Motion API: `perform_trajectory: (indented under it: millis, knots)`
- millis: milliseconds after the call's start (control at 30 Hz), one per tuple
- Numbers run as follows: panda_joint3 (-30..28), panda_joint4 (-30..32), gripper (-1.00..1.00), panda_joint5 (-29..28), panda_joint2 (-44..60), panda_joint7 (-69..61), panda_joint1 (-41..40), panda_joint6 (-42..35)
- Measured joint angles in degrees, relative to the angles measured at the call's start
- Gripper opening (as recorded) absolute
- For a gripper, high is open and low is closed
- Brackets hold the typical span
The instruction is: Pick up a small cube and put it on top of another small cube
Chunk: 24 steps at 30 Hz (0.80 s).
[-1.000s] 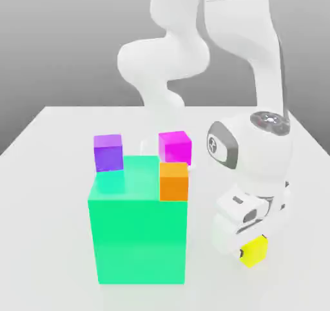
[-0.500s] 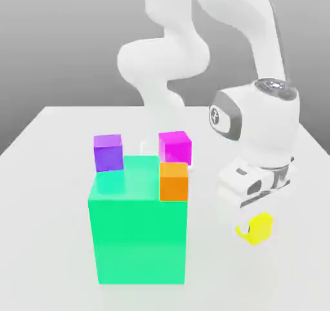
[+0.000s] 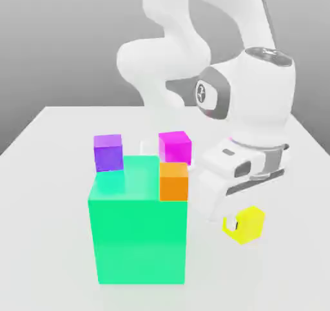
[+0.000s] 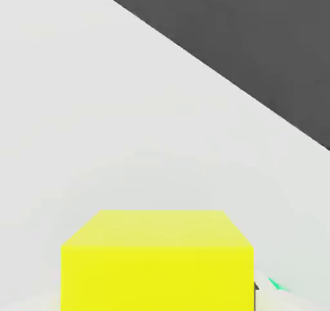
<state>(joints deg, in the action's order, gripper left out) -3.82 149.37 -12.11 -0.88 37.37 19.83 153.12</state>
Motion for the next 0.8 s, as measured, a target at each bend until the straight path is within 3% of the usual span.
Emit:
perform_trajectory:
  millis: [500, 800]
  knots:
    - [-3.6, -5.3, -1.00, -23.8, -10.3, 3.6, -9.9, -11.7]
    - [-8.9, -4.4, -1.00, -21.5, -20.6, -17.7, -11.2, -23.1]
